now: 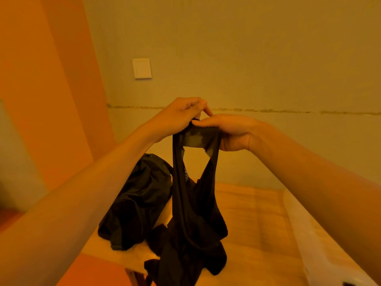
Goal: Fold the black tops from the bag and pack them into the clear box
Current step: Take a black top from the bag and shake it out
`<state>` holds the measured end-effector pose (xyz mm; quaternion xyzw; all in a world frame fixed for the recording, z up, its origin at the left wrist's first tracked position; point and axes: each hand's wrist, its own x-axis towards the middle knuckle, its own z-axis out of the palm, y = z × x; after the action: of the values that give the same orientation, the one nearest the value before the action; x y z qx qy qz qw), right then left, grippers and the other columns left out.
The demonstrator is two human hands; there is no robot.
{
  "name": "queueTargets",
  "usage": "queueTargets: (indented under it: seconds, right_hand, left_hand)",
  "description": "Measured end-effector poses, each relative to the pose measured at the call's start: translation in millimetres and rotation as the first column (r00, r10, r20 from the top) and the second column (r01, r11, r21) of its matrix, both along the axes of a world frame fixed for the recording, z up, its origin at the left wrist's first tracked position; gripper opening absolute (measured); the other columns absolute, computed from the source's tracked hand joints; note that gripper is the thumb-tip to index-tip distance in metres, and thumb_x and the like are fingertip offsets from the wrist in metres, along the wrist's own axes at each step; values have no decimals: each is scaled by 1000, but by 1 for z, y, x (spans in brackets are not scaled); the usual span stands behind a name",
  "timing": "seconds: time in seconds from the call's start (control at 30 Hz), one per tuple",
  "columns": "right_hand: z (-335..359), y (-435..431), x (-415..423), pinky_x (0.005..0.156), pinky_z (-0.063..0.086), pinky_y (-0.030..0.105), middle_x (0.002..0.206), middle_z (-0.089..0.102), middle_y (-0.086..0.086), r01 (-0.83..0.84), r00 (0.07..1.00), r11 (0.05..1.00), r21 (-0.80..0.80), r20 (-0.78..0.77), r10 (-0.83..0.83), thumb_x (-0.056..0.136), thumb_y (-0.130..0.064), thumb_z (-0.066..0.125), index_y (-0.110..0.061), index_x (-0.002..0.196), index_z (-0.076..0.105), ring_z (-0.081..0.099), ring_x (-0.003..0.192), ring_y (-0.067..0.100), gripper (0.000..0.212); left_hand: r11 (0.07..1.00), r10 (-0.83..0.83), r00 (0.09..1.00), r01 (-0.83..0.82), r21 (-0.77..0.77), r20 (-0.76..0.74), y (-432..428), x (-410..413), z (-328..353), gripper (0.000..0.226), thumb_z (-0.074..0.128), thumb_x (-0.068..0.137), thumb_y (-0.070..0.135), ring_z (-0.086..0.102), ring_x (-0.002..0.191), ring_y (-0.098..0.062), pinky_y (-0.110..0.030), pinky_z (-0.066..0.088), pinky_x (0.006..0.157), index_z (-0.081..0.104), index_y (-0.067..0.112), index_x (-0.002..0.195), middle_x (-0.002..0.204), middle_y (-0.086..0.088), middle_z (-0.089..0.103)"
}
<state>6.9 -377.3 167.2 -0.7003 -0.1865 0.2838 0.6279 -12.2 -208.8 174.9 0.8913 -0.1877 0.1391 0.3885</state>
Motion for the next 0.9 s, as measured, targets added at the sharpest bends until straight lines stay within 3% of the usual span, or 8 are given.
queueTargets:
  seconds: [0.13, 0.27, 0.37, 0.47, 0.63, 0.7, 0.77, 0.9]
  right_hand:
    - [1, -5, 1, 57, 57, 26, 75, 73, 10, 162, 982, 979, 126, -117, -147, 82, -18, 71, -7, 89, 70, 69, 61, 16, 14]
    - [4, -7, 6, 58, 59, 32, 89, 75, 16, 342, 939, 857, 386, -177, -295, 97, -16, 60, -6, 108, 68, 74, 75, 26, 16]
    - [13, -9, 7, 70, 61, 35, 92, 76, 15, 354, 933, 810, 467, -108, -345, 101, -16, 56, -12, 118, 64, 74, 83, 27, 19]
    - [26, -14, 6, 88, 60, 41, 110, 74, 16, 355, 917, 784, 509, -26, -398, 102, -14, 55, -14, 132, 57, 73, 99, 29, 30]
    - [43, -42, 2, 89, 60, 40, 117, 72, 7, 462, 785, 706, 538, 124, -608, 101, -18, 58, -14, 134, 58, 73, 103, 22, 33]
    - [45, -52, 0, 89, 60, 41, 114, 72, 5, 469, 757, 685, 558, 146, -637, 102, -20, 57, -18, 119, 62, 73, 100, 21, 18]
    - [44, -56, -4, 90, 60, 43, 111, 72, 5, 454, 767, 686, 568, 142, -626, 102, -19, 57, -24, 108, 61, 73, 98, 21, 8]
    - [40, -59, -12, 94, 57, 46, 103, 76, 7, 432, 789, 703, 566, 141, -598, 101, -18, 58, -28, 105, 60, 74, 98, 25, 11]
  left_hand:
    - [978, 211, 977, -211, -4, 10, -2, -7, -40, 58, 28, 98, 71, 60, 98, -17, -36, 48, 87, 59, 24, 113, 101, 5, 58]
    - [836, 544, 822, -547, -29, 170, -17, -43, -120, 70, 34, 78, 89, 50, 87, -21, -40, 48, 77, 43, 21, 93, 94, 5, 46]
    - [773, 622, 782, -607, 184, -34, -36, -49, -161, 74, 42, 77, 89, 54, 94, -23, -43, 53, 83, 43, 19, 99, 101, 1, 48]
    - [816, 576, 773, -564, 128, -268, -38, -38, -167, 56, 49, 90, 73, 61, 87, -24, -39, 56, 75, 50, 17, 97, 95, -2, 57]
    - [723, 654, 755, -600, 343, -56, -18, -34, -127, 39, 49, 102, 38, 47, 59, -19, -29, 32, 50, 43, 15, 70, 69, -1, 49]
    - [813, 570, 793, -506, 287, -214, -19, -33, -111, 51, 43, 105, 45, 58, 63, -25, -29, 38, 54, 52, 10, 69, 69, -6, 61]
    - [929, 313, 767, -371, 12, -560, -32, -38, -105, 80, 32, 98, 73, 71, 79, -28, -34, 51, 69, 68, 2, 85, 88, -16, 74]
    - [852, -163, 520, -354, -386, -838, -56, -35, -119, 108, 52, 67, 96, 70, 105, -36, -48, 58, 86, 57, 0, 118, 115, -23, 70]
